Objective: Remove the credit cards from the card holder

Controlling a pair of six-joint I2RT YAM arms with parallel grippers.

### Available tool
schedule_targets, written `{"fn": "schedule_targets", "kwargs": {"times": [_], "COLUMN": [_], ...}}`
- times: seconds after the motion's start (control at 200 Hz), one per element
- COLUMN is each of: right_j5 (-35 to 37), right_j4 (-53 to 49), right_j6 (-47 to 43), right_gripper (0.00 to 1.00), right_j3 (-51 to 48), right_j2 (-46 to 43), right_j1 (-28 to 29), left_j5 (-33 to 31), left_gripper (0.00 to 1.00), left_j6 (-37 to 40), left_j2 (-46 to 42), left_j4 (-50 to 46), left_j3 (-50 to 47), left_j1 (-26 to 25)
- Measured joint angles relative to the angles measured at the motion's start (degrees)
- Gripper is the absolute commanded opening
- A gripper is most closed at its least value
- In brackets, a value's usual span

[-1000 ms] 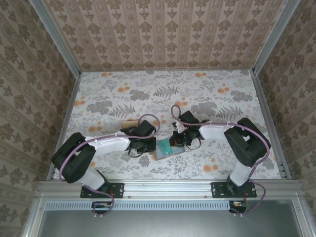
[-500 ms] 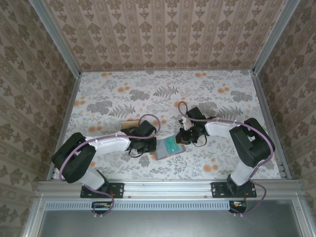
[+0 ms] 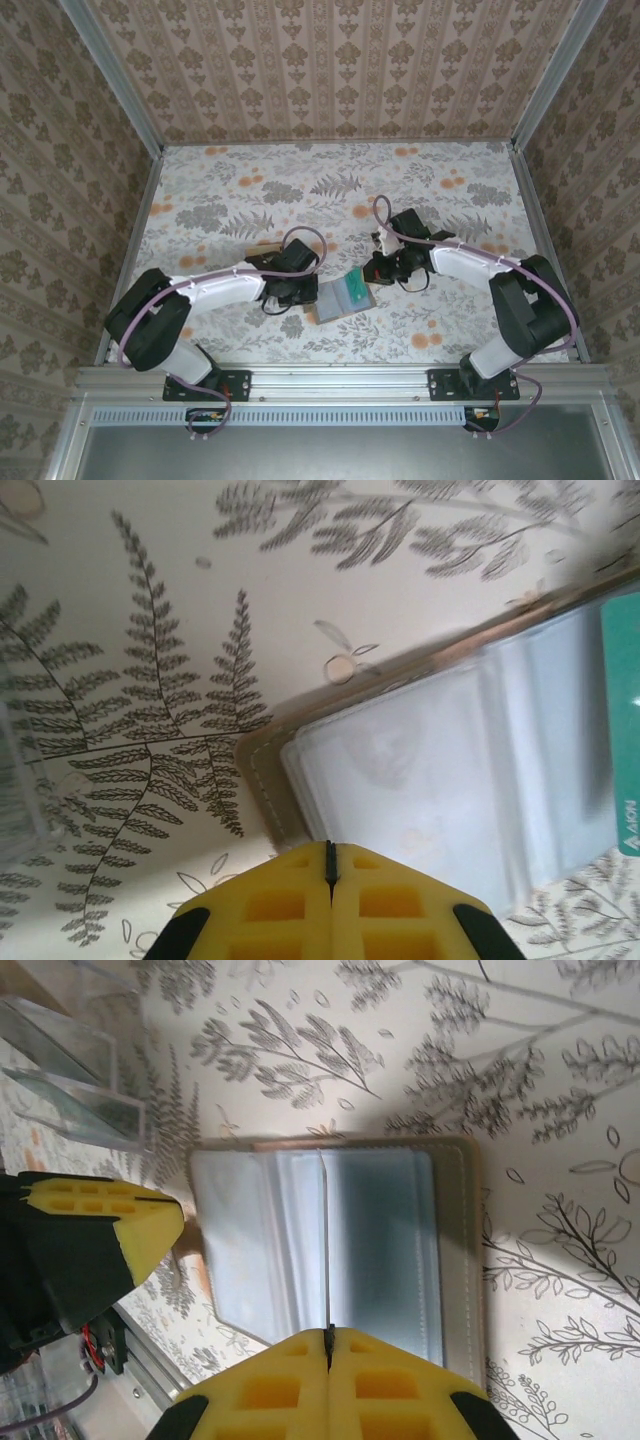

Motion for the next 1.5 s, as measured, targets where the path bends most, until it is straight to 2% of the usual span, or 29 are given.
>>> {"fn": "schedule_targets", "kwargs": {"times": [0.04,0.135,0.245,0.325,0.46,0.69,0.895,1.16,1.5], "right_j5": [0.28,1.27,3.19,4.83,7.50,12.90,15.30,18.84,21.27], "right_j4": [-0.79,-2.73,-4.68,-6.12,-7.67,-10.73,-10.86,-9.90,-10.62], "right_j6": [-0.59,-2.23,-5.05,-7.34,-11.80,-22.25,-32.59,-44.52,-50.90], "right_gripper": [0.00,0.00,0.00,0.00,0.00,0.00,0.00,0.00,0.00], "right_j3": [1.09,4.39,8.87,12.59,20.85,34.91,42.10,50.14,57.83], "right_j2": [-0.33,-0.76,-0.85,-0.63,2.56,12.57,18.08,24.70,33.40], "right_j1": [0.04,0.68,2.40,4.26,8.11,15.89,20.41,23.02,24.22], "left_j5": [-0.61,-2.29,-5.14,-7.17,-10.64,-14.45,-16.61,-18.23,-18.91], "left_gripper": [0.13,0.36,0.48,0.70,0.99,1.00,1.00,1.00,1.00], "left_j6": [0.13,0.00,-0.24,-1.27,-2.43,-3.06,-3.85,-5.75,-7.19], "left_j2": [-1.42,-5.97,-13.09,-18.56,-28.85,-44.28,-52.35,-57.57,-60.72], "left_j4": [-0.90,-2.60,-5.40,-7.50,-11.54,-21.86,-30.36,-38.47,-42.69], "left_j3": [0.68,1.84,2.34,2.32,1.62,-1.14,-1.46,-1.46,-1.46], "left_j1": [0.00,0.42,1.99,3.67,7.34,14.03,16.00,16.17,16.17]}}
